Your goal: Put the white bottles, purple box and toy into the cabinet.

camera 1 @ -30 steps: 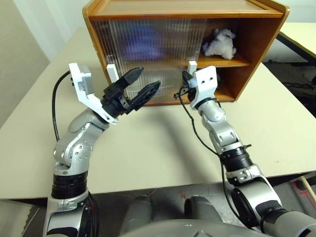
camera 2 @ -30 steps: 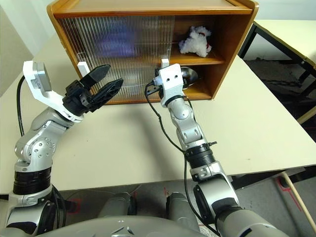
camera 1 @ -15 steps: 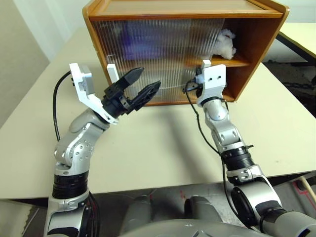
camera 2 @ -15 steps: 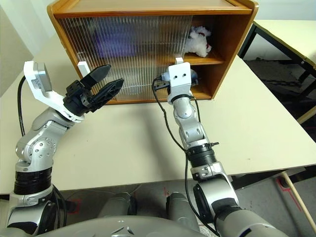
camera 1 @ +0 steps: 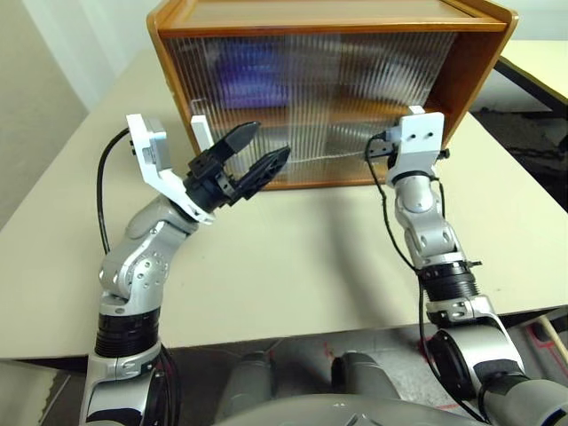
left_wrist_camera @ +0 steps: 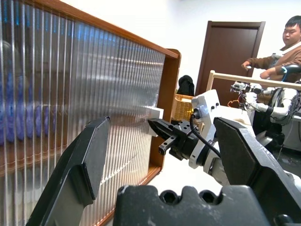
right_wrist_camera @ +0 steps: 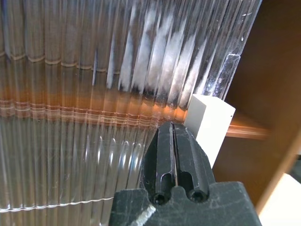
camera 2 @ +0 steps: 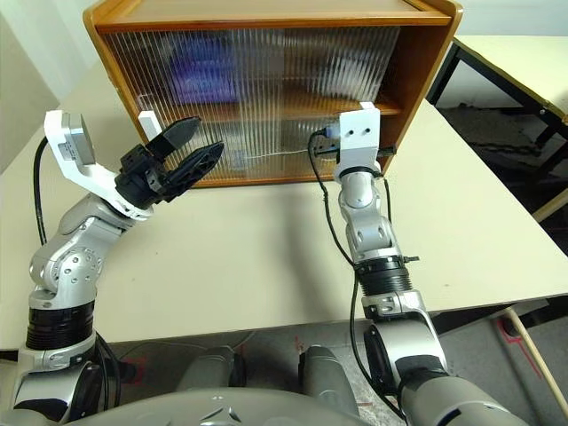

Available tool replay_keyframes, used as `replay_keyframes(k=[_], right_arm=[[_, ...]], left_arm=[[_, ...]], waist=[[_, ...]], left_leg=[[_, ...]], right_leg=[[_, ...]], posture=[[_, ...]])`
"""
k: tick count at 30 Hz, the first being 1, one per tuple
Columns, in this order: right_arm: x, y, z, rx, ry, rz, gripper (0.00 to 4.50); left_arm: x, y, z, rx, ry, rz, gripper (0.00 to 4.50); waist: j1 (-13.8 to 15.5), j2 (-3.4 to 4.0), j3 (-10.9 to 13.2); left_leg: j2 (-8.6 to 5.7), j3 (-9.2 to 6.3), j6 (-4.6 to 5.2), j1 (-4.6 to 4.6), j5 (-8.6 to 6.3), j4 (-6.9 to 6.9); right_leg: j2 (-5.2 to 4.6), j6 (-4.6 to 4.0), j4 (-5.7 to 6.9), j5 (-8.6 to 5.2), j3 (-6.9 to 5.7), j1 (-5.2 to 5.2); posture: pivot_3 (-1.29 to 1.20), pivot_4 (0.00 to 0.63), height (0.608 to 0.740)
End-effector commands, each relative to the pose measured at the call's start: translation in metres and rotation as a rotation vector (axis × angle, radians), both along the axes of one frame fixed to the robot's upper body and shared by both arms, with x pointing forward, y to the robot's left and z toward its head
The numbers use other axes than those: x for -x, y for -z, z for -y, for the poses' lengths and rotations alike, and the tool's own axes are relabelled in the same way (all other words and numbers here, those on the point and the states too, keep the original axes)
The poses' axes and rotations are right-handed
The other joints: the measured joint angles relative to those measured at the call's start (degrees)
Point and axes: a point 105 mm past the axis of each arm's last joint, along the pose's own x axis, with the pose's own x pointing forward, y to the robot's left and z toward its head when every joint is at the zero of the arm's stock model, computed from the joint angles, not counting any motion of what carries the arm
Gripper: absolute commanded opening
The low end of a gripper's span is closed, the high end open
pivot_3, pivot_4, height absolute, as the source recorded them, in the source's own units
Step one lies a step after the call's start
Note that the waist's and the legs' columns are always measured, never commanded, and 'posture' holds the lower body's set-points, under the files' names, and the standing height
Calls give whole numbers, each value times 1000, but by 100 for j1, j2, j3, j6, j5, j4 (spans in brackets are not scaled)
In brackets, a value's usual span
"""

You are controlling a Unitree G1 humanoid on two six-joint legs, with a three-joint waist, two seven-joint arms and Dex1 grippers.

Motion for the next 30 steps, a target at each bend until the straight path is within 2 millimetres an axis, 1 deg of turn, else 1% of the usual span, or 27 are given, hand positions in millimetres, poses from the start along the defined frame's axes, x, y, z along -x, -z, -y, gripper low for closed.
replay_keyframes(k=[1, 14, 22, 24, 26, 28, 30], right_arm=[[-1, 8, 19, 12, 85, -27, 9], [-7, 11, 53, 38, 195, -33, 9], [-7, 10, 61, 43, 217, -29, 9], [-7, 10, 60, 48, 202, -28, 9], [-5, 11, 52, 46, 149, -30, 9], [1, 12, 43, 59, 91, -28, 9], [11, 10, 34, 60, 11, 8, 9]], left_arm=[[1, 0, 4, -12, 15, 9, 4500], [1, 0, 5, -12, 19, 10, 4500], [0, 0, 5, -12, 19, 9, 4500], [0, 1, 6, -11, 21, 9, 4500], [0, 1, 6, -11, 21, 8, 4500], [0, 2, 6, -11, 20, 6, 4500], [1, 4, 4, -12, 15, 1, 4500]], waist=[[-4, 0, 0], [-26, 0, 0], [-44, 0, 0], [-42, 0, 0], [-40, 0, 0], [-39, 0, 0], [-48, 0, 0]], left_leg=[[0, 0, 0, 0, 0, 0], [-3, 1, 4, 0, 3, 0], [-3, 1, 6, -1, 4, 0], [-3, 1, 7, -1, 4, 0], [-4, 1, 7, -1, 4, 1], [-3, 1, 8, -1, 4, 1], [-2, 0, 8, -1, 5, -1]], right_leg=[[0, 0, 0, 0, 0, 0], [1, 2, -2, -1, 5, 1], [0, 3, -3, -1, 7, 1], [0, 3, -3, -1, 7, 1], [-1, 4, -3, 0, 7, 1], [0, 4, -3, 0, 7, 2], [1, 6, -4, -2, 7, 3]], posture=[[99, 0, 740], [98, 0, 740], [94, 0, 740], [92, 0, 740], [92, 0, 740], [94, 0, 740], [93, 0, 740]])
